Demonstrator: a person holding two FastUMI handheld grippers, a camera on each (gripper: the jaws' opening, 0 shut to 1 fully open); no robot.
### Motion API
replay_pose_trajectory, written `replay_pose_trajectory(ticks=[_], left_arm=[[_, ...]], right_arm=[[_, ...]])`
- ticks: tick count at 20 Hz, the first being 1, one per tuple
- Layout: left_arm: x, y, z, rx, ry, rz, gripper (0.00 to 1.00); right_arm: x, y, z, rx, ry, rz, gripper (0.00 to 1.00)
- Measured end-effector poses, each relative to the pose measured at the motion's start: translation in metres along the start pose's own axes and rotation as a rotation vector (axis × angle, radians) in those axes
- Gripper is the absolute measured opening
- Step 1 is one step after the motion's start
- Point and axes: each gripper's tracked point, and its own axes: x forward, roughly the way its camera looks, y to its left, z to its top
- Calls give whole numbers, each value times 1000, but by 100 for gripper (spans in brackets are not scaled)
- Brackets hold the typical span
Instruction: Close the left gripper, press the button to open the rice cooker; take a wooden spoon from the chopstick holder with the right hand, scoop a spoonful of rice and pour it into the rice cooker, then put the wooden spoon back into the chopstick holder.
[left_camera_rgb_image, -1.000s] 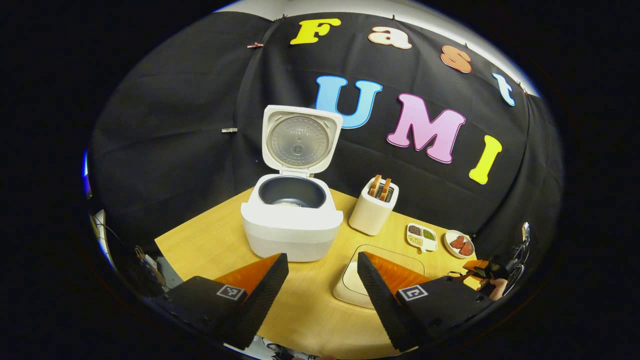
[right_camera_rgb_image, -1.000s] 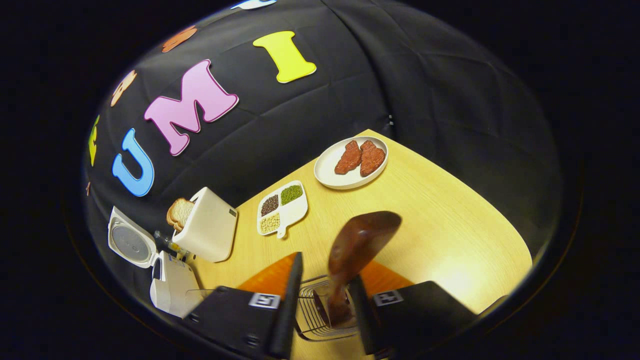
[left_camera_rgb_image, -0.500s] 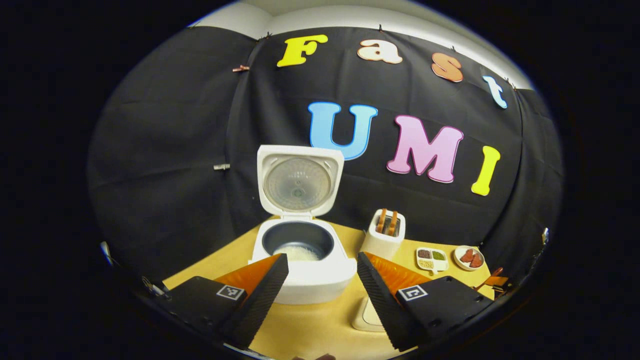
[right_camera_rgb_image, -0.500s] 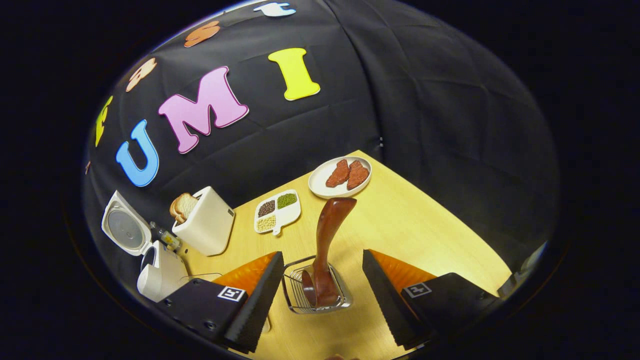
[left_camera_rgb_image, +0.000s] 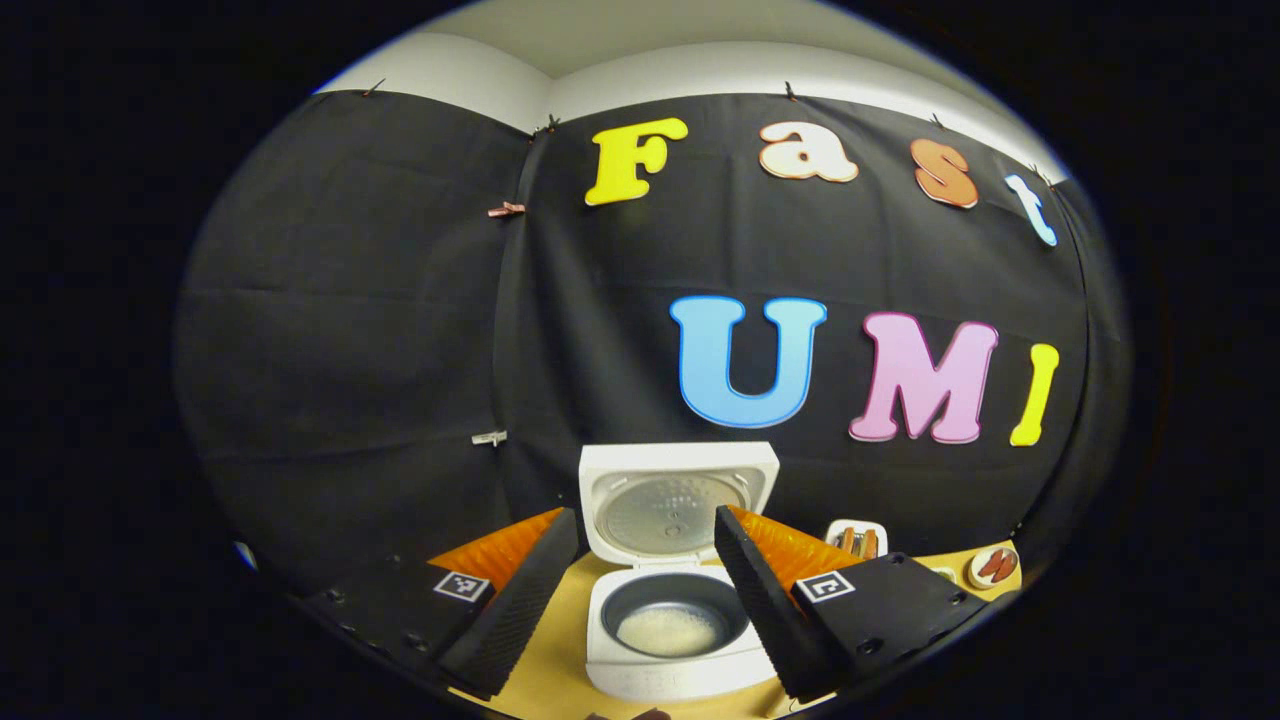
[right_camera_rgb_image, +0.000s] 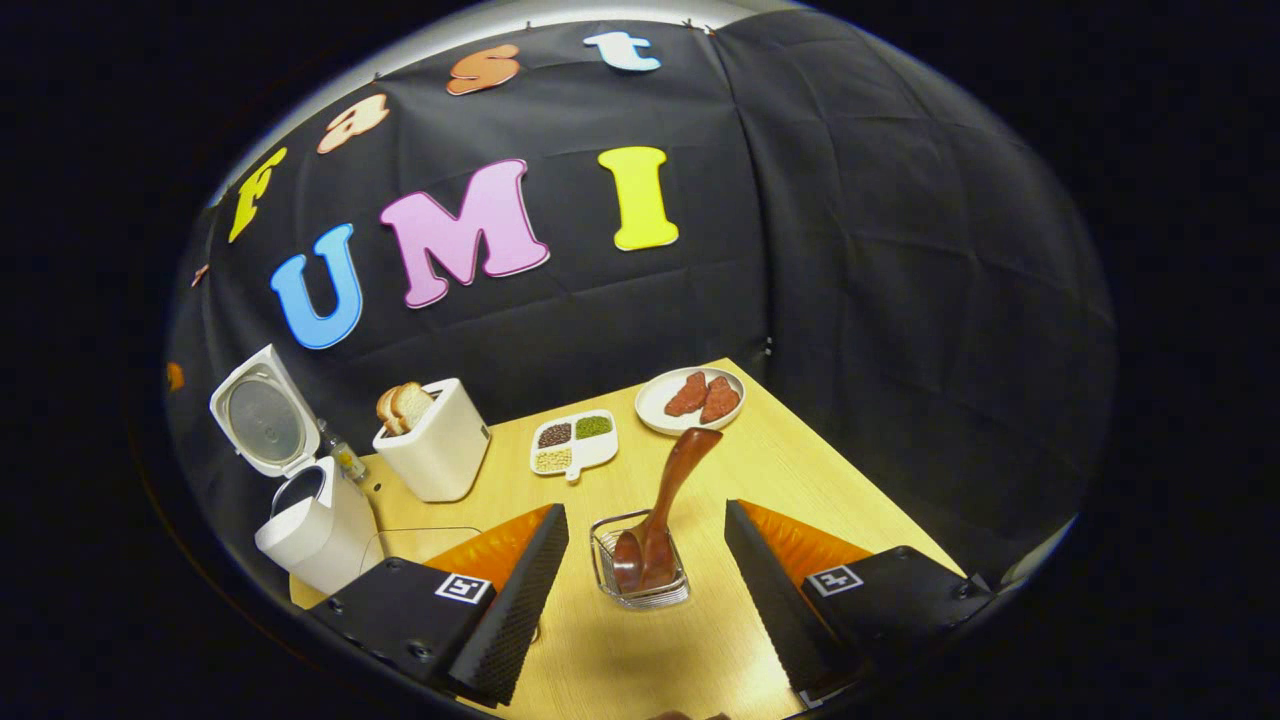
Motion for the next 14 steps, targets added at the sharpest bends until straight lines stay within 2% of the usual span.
replay_pose_trajectory(ticks=[4, 7, 14], left_arm=[[45, 2, 39, -33, -41, -17, 95], [83, -6, 54, -9, -60, -42, 95], [170, -41, 26, 1, 8, -79, 94]], right_arm=[[-21, 40, 5, -79, -22, 75, 98], [-33, 64, 7, -124, -38, 117, 99], [-55, 99, 2, -194, -33, 174, 99]])
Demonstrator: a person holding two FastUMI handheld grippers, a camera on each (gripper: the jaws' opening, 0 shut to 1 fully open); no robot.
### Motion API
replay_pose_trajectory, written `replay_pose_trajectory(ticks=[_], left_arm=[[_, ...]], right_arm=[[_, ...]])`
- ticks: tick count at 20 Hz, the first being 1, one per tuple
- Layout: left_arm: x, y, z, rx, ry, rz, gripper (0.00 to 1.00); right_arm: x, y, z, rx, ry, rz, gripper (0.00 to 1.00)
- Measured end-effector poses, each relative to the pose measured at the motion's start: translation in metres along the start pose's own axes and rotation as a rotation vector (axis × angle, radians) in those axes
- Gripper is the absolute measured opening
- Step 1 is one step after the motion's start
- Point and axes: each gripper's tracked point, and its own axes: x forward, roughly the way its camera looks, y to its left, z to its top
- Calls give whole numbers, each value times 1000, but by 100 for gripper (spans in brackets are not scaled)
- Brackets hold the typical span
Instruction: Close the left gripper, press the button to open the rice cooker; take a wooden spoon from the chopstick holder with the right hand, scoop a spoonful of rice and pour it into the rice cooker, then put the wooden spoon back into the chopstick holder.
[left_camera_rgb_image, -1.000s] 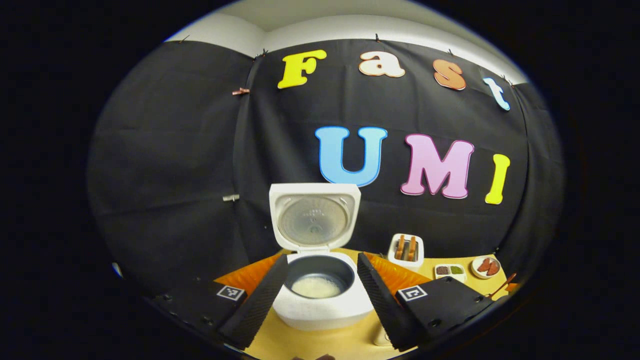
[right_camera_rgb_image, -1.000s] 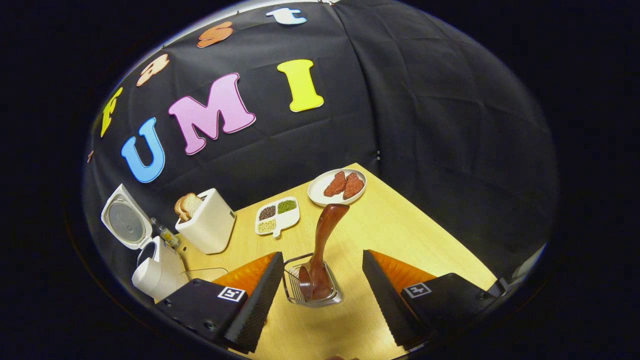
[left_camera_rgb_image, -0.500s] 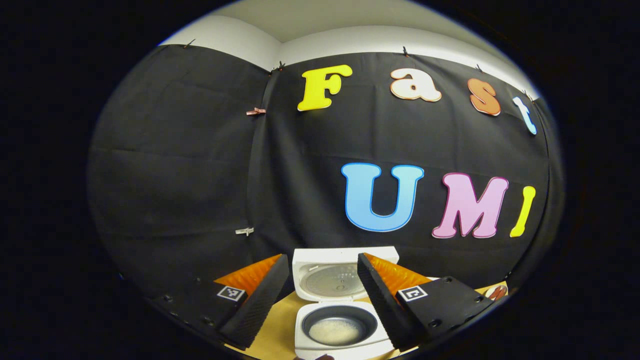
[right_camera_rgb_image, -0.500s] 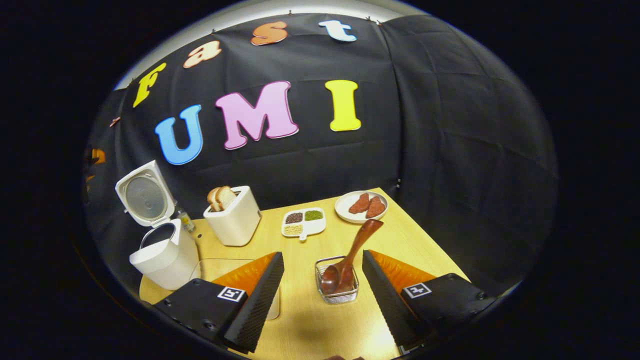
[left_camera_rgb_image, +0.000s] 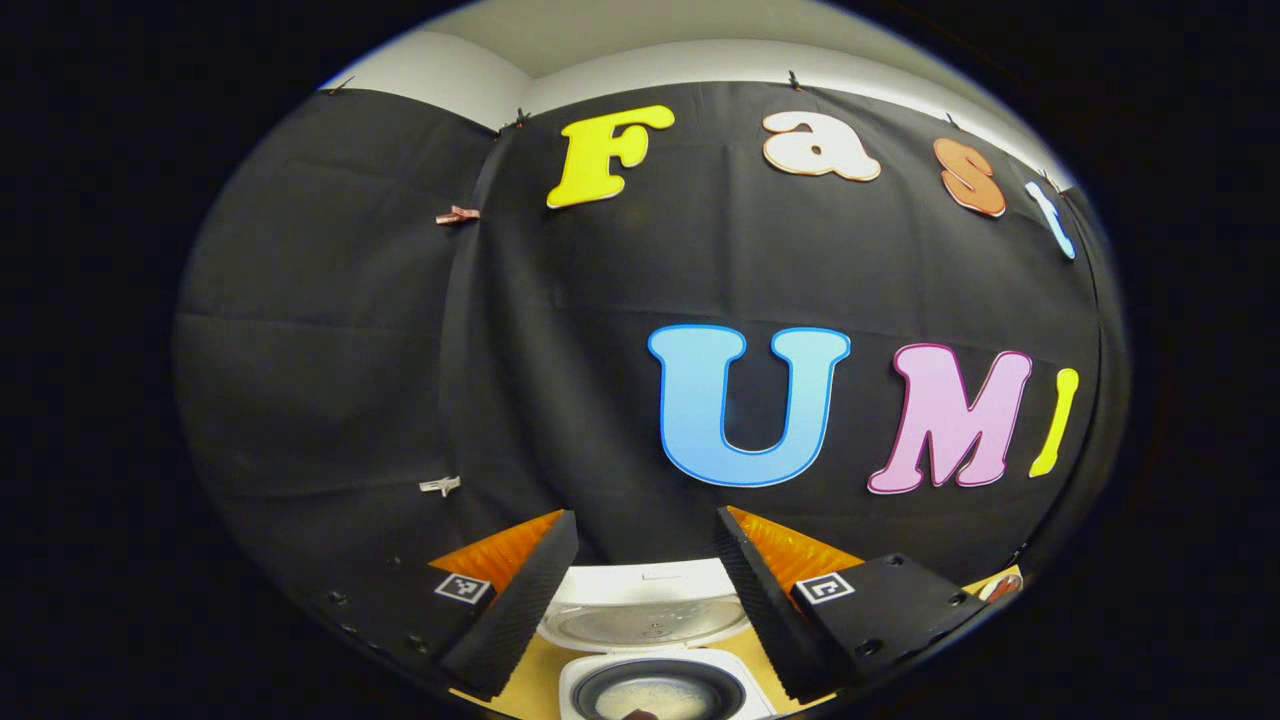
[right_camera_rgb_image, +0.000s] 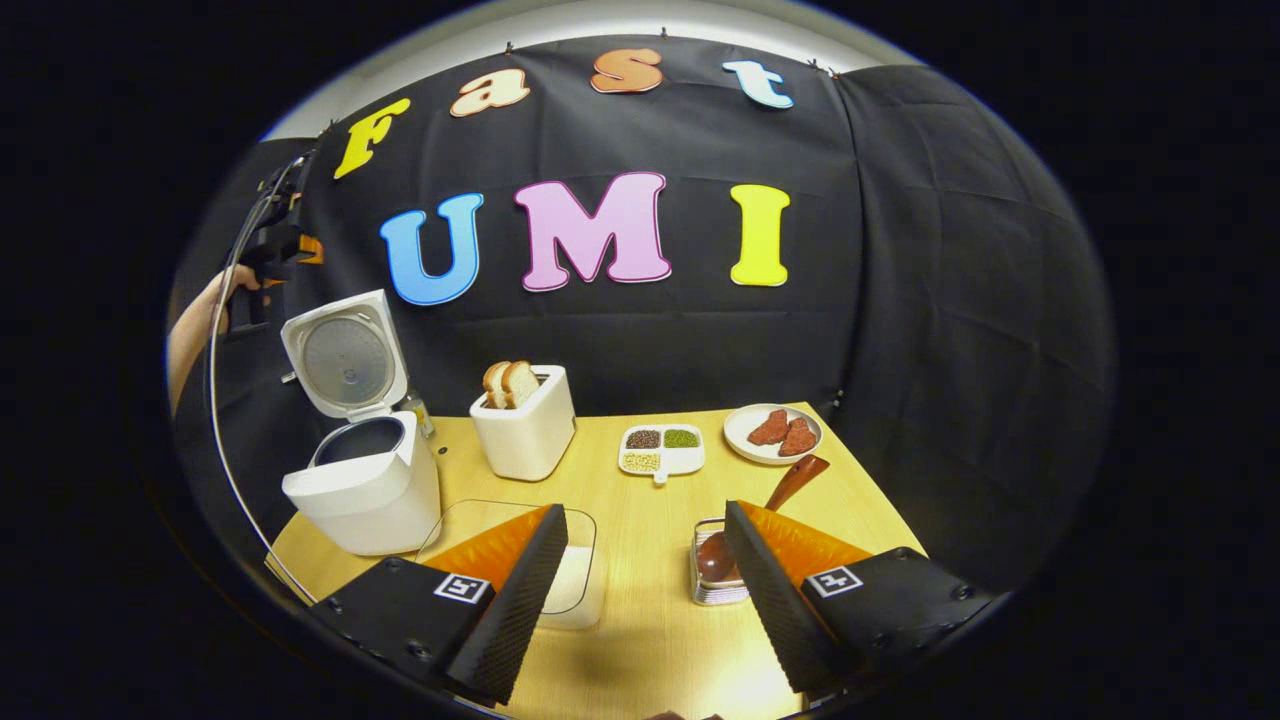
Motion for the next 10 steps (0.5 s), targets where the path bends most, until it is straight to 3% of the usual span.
replay_pose_trajectory(ticks=[2, 7, 10], left_arm=[[23, -4, -17, -36, 43, -10, 95], [61, -15, -35, -11, 94, -28, 95], [70, -11, -69, 7, 198, 32, 95]], right_arm=[[-5, 7, 0, -9, -2, 6, 99], [-15, 13, -20, -28, 37, 11, 99], [-15, 19, -22, -8, 48, 29, 99]])
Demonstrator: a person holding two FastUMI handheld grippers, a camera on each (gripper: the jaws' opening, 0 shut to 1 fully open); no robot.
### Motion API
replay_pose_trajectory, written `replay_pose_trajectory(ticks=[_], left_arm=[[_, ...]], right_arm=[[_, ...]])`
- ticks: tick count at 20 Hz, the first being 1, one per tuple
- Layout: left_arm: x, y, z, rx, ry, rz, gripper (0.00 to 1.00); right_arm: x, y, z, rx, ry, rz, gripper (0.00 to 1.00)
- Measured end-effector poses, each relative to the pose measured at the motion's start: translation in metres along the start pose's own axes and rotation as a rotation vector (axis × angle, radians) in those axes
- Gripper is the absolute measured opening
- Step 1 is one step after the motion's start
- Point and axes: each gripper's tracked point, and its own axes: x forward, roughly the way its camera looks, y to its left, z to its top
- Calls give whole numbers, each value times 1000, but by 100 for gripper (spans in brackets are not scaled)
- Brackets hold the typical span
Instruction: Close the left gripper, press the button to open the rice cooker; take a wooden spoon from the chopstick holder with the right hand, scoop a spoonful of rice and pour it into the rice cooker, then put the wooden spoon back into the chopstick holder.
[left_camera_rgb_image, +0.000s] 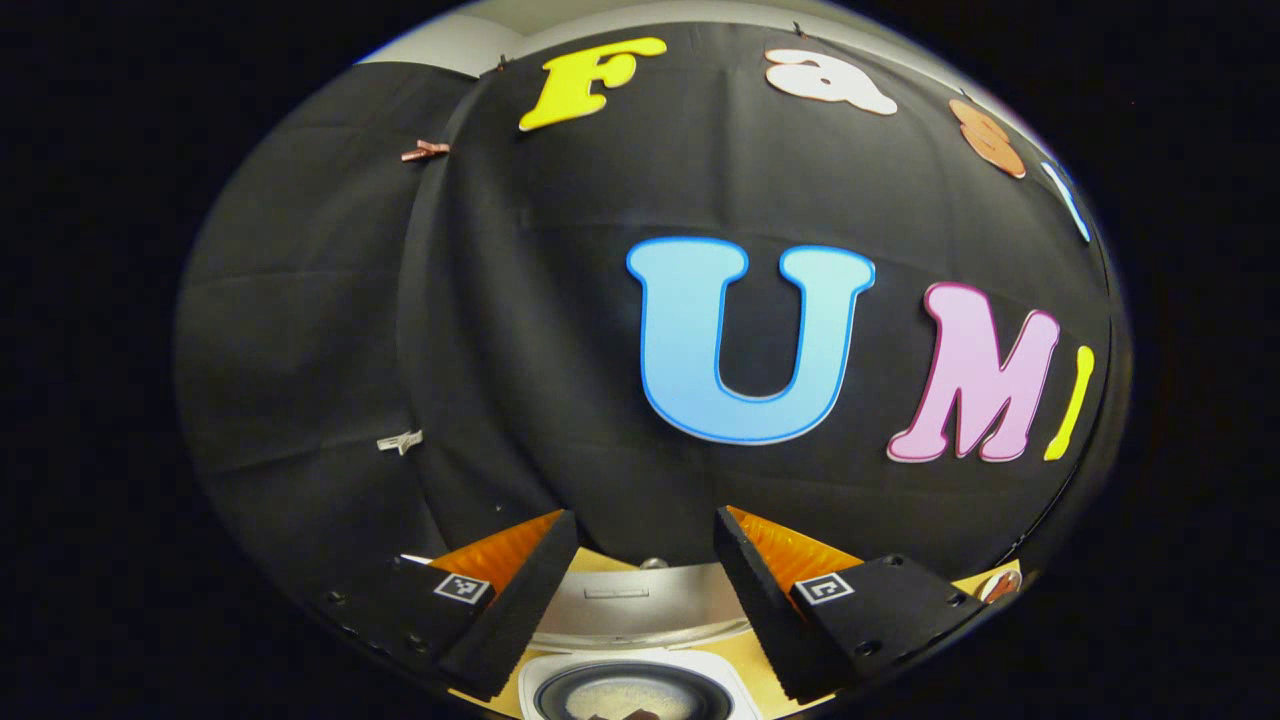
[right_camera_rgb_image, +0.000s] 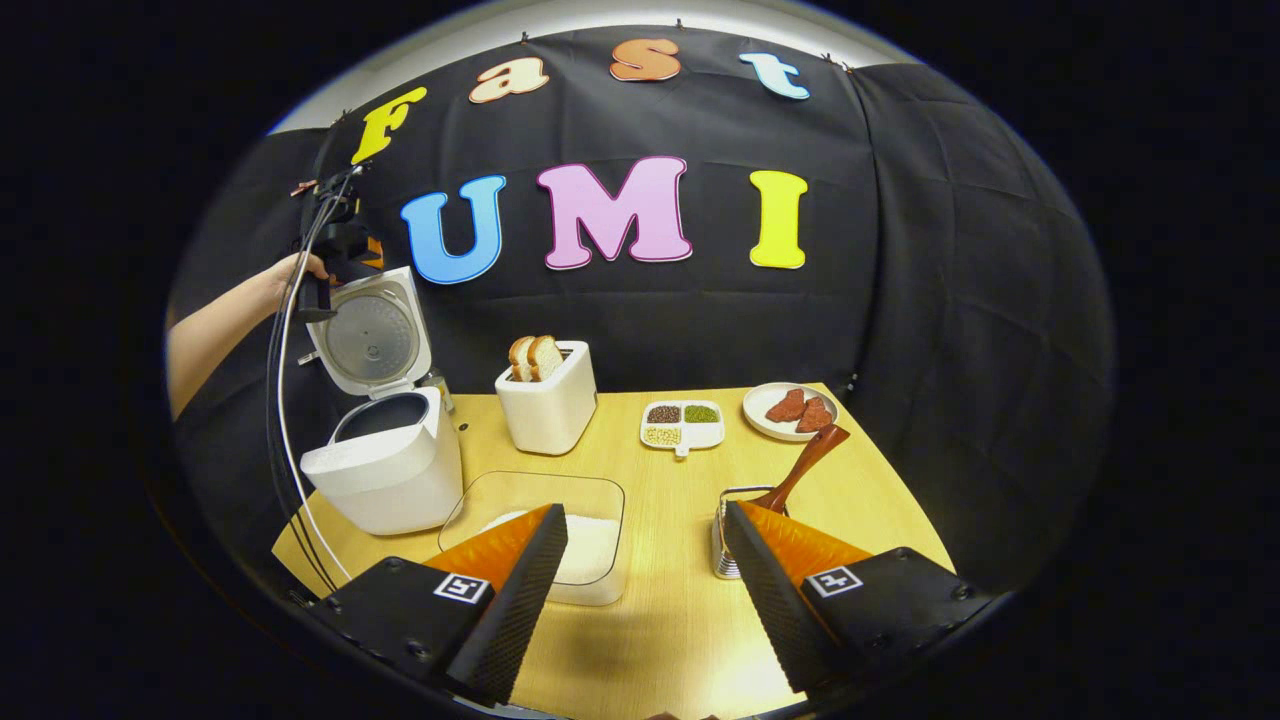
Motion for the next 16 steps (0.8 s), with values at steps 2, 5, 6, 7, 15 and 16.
replay_pose_trajectory(ticks=[2, 5, 6, 7, 15, 16], left_arm=[[1, -2, 4, 26, -9, 21, 98], [-11, -3, -5, 27, 24, 34, 98], [-16, -3, -7, 23, 35, 31, 98], [-22, -4, -9, 27, 45, 28, 98], [-91, -15, -63, 25, 92, 13, 98], [-99, -17, -73, 28, 97, 4, 98]], right_arm=[[3, 3, -1, -7, -1, 11, 99], [4, 5, -1, -1, 4, 26, 99], [5, 5, -1, 2, 1, 32, 99], [6, 4, -2, 2, -3, 37, 99], [11, 4, -14, 16, 25, 80, 99], [11, 3, -15, 22, 28, 85, 99]])
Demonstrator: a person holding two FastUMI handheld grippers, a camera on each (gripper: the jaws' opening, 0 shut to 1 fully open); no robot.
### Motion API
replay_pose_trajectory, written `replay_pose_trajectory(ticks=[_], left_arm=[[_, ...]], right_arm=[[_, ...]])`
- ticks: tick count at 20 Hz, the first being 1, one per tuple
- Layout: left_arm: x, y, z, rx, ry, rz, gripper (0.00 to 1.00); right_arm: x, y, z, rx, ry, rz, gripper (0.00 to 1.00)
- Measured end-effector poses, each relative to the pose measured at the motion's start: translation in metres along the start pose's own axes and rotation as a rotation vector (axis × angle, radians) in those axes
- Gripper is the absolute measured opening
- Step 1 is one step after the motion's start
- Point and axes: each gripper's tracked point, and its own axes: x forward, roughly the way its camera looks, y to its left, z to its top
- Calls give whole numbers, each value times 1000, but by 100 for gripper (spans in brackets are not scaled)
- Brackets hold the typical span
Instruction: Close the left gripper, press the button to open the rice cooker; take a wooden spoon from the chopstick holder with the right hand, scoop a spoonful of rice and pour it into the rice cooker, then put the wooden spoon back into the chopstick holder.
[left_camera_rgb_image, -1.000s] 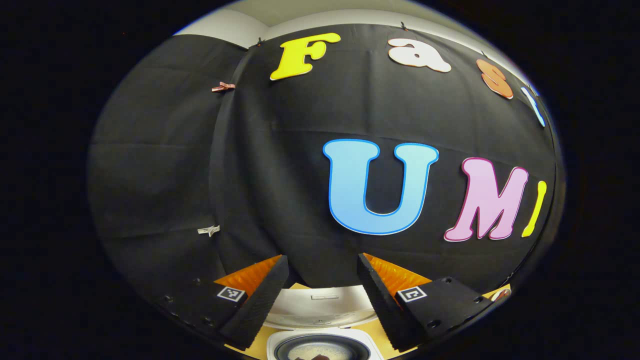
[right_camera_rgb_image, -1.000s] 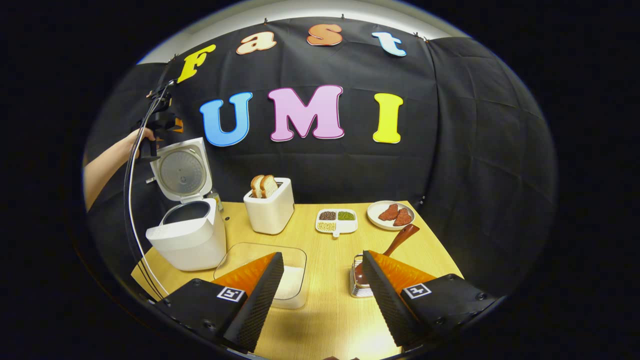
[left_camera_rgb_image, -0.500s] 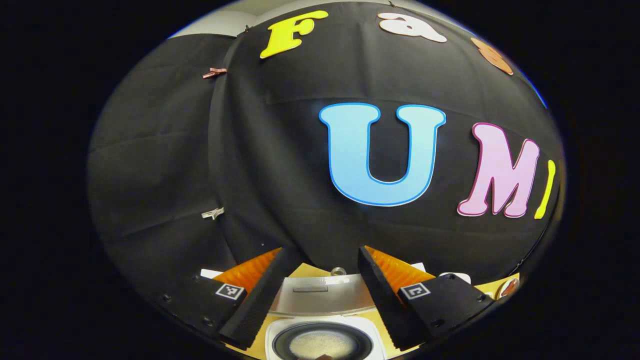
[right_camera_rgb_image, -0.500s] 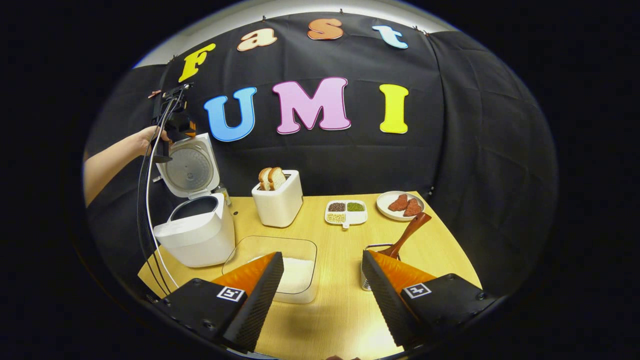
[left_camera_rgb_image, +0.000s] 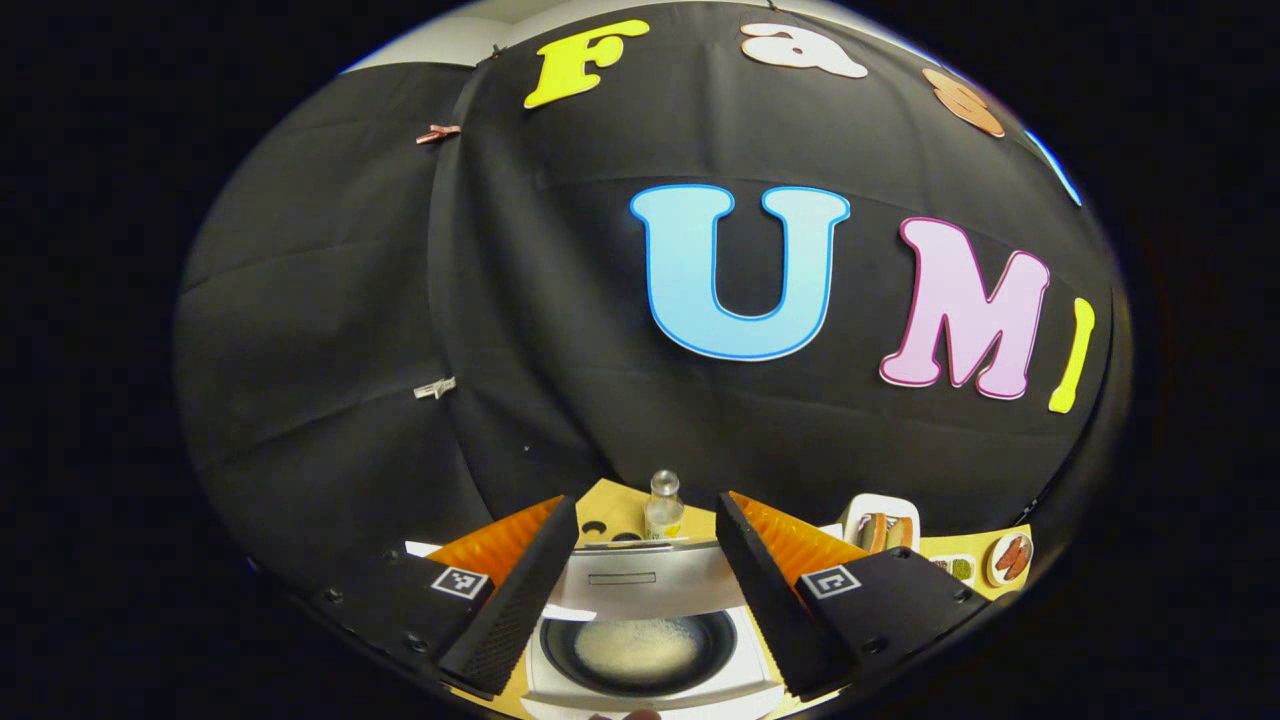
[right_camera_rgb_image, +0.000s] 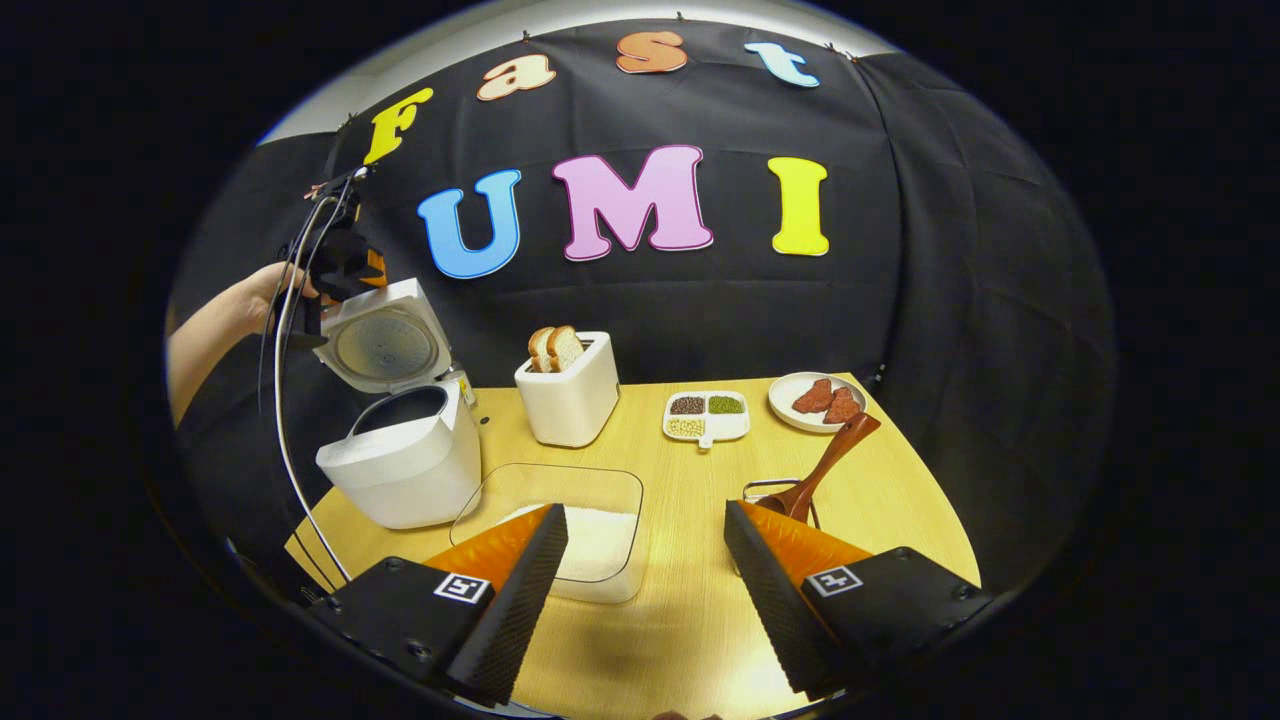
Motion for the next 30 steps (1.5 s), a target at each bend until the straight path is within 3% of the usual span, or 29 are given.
replay_pose_trajectory(ticks=[4, 15, 26, 30], left_arm=[[-15, -3, -56, -17, 59, -29, 98], [-11, -5, -188, 20, 214, -3, 99], [-7, -17, -200, 62, 141, -27, 100], [-37, -11, -196, 54, 139, -24, 98]], right_arm=[[-3, -4, -14, -9, 33, 16, 99], [-4, -25, -31, -6, 89, 8, 99], [4, -38, -30, 3, 105, 8, 99], [7, -41, -26, -9, 93, 11, 99]])
